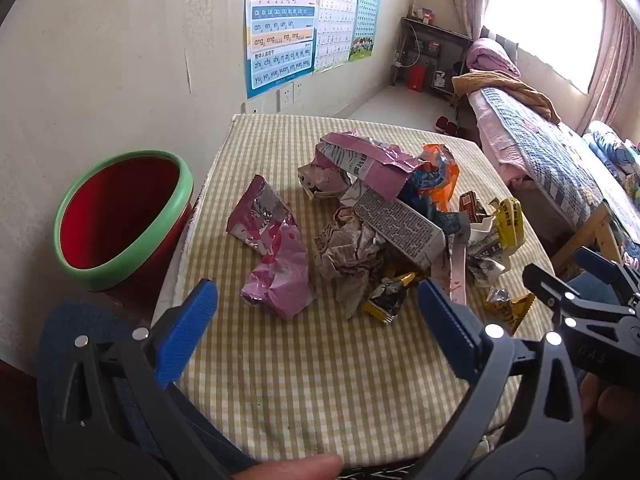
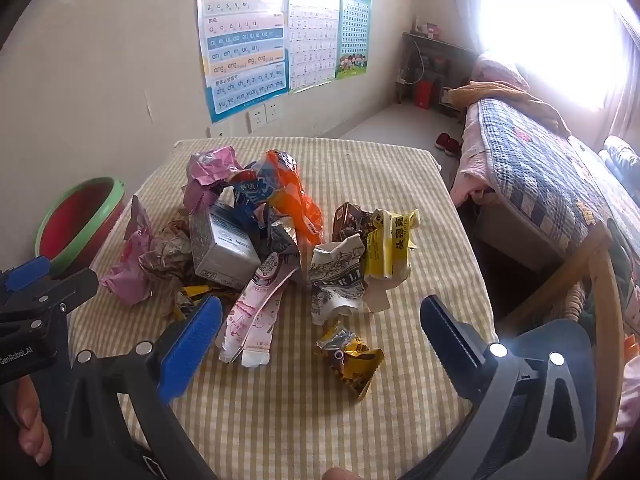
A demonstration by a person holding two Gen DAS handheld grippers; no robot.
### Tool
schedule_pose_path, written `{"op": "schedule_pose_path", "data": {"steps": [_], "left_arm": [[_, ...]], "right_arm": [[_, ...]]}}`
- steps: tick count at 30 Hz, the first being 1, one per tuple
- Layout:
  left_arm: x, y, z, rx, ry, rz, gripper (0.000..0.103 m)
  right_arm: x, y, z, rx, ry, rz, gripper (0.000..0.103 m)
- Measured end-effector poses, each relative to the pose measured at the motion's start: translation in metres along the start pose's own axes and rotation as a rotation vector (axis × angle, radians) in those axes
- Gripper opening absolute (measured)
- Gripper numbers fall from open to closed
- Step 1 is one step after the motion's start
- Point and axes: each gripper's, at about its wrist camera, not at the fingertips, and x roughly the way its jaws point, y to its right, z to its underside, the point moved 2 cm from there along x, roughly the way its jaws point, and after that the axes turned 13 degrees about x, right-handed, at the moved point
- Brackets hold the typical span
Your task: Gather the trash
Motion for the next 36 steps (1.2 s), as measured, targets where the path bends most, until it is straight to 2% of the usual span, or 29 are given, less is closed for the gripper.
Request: {"op": "schedule_pose_path", "data": {"steps": [36], "left_arm": [[0.0012,0.0021,0.0002,0.001,0.002,0.053,0.098]], "right_arm": [[0.0005,0.0004,0.0014,-0.004,-0.004,0.008,0.096]]}}
